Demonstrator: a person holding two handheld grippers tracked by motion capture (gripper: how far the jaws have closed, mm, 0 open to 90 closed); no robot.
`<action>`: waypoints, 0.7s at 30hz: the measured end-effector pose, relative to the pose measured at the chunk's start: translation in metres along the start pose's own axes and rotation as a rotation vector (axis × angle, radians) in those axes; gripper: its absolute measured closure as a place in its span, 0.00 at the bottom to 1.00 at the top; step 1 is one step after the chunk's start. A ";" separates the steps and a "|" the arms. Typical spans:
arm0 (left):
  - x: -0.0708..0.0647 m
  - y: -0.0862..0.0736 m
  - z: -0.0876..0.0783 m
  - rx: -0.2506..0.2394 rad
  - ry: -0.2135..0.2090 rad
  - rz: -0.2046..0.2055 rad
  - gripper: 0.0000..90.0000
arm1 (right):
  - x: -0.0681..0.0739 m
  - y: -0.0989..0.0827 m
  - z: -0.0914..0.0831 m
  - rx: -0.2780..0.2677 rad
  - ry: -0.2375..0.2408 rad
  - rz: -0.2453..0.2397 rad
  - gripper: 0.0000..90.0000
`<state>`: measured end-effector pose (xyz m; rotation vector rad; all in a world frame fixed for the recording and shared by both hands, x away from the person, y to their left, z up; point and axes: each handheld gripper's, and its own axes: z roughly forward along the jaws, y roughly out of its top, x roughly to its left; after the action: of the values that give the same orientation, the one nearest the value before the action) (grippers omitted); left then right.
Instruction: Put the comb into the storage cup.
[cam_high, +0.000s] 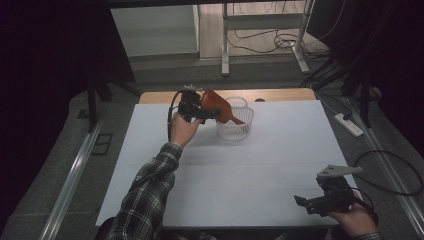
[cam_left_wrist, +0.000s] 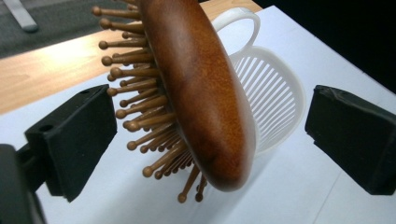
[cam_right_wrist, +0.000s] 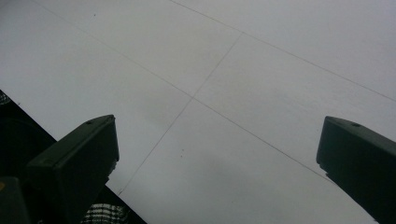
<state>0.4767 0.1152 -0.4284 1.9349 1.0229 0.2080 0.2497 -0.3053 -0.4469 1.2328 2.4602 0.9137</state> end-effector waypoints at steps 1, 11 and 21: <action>0.000 0.000 0.000 -0.004 0.003 0.007 0.02 | 0.000 0.000 0.000 0.001 0.000 0.000 0.00; 0.005 0.002 -0.006 -0.001 0.030 0.082 0.00 | 0.000 0.000 0.000 0.002 0.003 0.002 0.00; 0.008 -0.005 -0.013 0.010 0.026 0.106 0.00 | 0.000 0.000 0.000 -0.001 -0.001 0.003 0.00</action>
<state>0.4724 0.1305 -0.4271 2.0024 0.9408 0.2889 0.2496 -0.3052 -0.4468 1.2364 2.4576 0.9144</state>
